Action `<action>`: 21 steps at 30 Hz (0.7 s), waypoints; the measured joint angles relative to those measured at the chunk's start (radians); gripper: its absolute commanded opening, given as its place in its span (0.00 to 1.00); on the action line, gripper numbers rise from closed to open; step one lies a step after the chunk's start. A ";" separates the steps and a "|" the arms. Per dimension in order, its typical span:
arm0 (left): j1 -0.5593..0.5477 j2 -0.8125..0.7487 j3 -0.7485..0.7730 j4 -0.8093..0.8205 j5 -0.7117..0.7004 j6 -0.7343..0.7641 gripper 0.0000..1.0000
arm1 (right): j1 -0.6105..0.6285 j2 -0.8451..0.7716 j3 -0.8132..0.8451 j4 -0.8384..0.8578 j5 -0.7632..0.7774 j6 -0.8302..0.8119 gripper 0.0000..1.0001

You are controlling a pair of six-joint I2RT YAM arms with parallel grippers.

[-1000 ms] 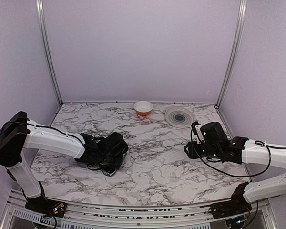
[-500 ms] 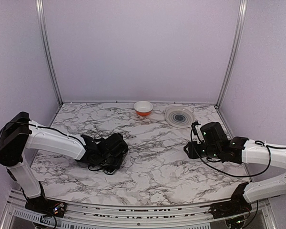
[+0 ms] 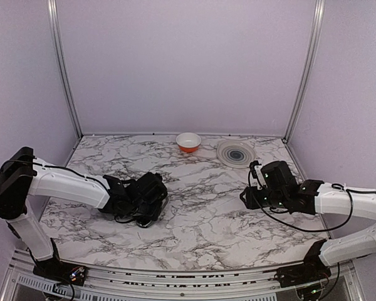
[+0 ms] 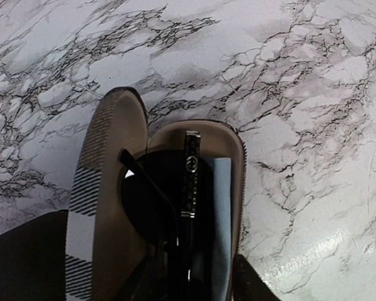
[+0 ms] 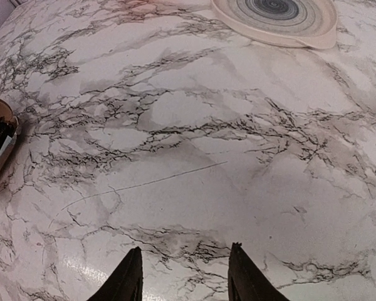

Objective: Organize the sunglasses
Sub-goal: Place the sunglasses in the sunglasses case, then close the case with sunglasses at the center of the board.

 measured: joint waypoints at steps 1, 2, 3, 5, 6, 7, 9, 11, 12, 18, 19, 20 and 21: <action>0.000 -0.010 0.008 -0.012 0.002 -0.001 0.46 | 0.000 0.011 0.002 0.001 -0.003 -0.002 0.45; 0.000 -0.016 0.018 -0.021 0.004 0.000 0.47 | 0.000 0.022 0.005 0.003 -0.008 -0.004 0.45; 0.000 -0.026 0.031 -0.032 0.006 0.001 0.48 | 0.000 0.035 0.010 0.007 -0.016 -0.006 0.45; 0.000 -0.046 0.056 -0.052 0.012 0.004 0.51 | 0.000 0.054 0.020 0.018 -0.031 -0.010 0.45; 0.000 -0.058 0.067 -0.062 0.014 0.004 0.52 | 0.000 0.064 0.024 0.031 -0.045 -0.012 0.45; 0.000 -0.074 0.082 -0.076 0.014 0.008 0.52 | 0.001 0.075 0.030 0.045 -0.061 -0.015 0.45; 0.000 -0.111 0.107 -0.100 0.012 0.020 0.52 | 0.010 0.100 0.038 0.081 -0.090 -0.021 0.45; 0.005 -0.152 0.133 -0.128 0.003 0.035 0.52 | 0.031 0.140 0.054 0.116 -0.116 -0.028 0.44; 0.009 -0.174 0.145 -0.142 -0.002 0.048 0.51 | 0.048 0.166 0.066 0.132 -0.129 -0.032 0.43; 0.143 -0.272 0.119 -0.195 -0.015 0.109 0.45 | 0.169 0.375 0.182 0.229 -0.229 -0.060 0.29; 0.174 -0.280 0.106 -0.203 -0.016 0.119 0.45 | 0.186 0.414 0.205 0.241 -0.247 -0.061 0.29; 0.203 -0.285 0.092 -0.210 -0.017 0.129 0.45 | 0.201 0.454 0.229 0.253 -0.262 -0.064 0.28; 0.227 -0.286 0.077 -0.213 -0.016 0.139 0.44 | 0.214 0.492 0.253 0.259 -0.270 -0.068 0.26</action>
